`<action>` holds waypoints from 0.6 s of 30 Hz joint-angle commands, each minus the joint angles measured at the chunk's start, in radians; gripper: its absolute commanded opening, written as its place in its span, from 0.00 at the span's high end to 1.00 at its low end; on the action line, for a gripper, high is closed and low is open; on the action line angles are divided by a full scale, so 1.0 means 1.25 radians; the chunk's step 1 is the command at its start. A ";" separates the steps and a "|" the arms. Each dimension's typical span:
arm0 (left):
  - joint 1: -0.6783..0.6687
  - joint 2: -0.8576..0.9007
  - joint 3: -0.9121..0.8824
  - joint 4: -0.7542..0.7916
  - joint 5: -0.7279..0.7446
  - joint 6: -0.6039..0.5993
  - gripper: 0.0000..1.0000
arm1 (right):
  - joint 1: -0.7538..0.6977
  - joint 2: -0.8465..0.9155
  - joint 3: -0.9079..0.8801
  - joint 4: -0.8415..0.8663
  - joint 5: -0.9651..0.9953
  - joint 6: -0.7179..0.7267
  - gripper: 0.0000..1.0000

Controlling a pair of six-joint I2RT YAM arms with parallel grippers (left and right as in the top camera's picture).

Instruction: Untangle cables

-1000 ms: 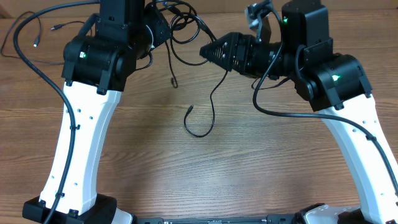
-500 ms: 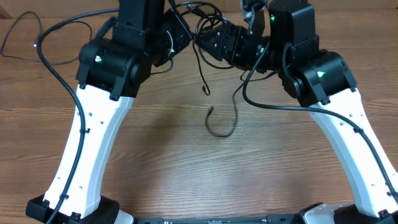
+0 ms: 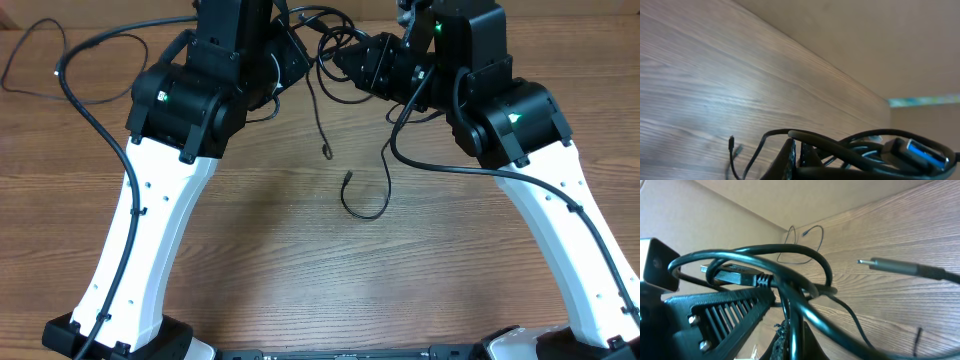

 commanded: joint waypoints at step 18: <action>0.170 0.008 0.007 -0.157 -0.476 0.069 0.96 | -0.174 -0.242 0.017 -0.232 0.060 -0.136 0.96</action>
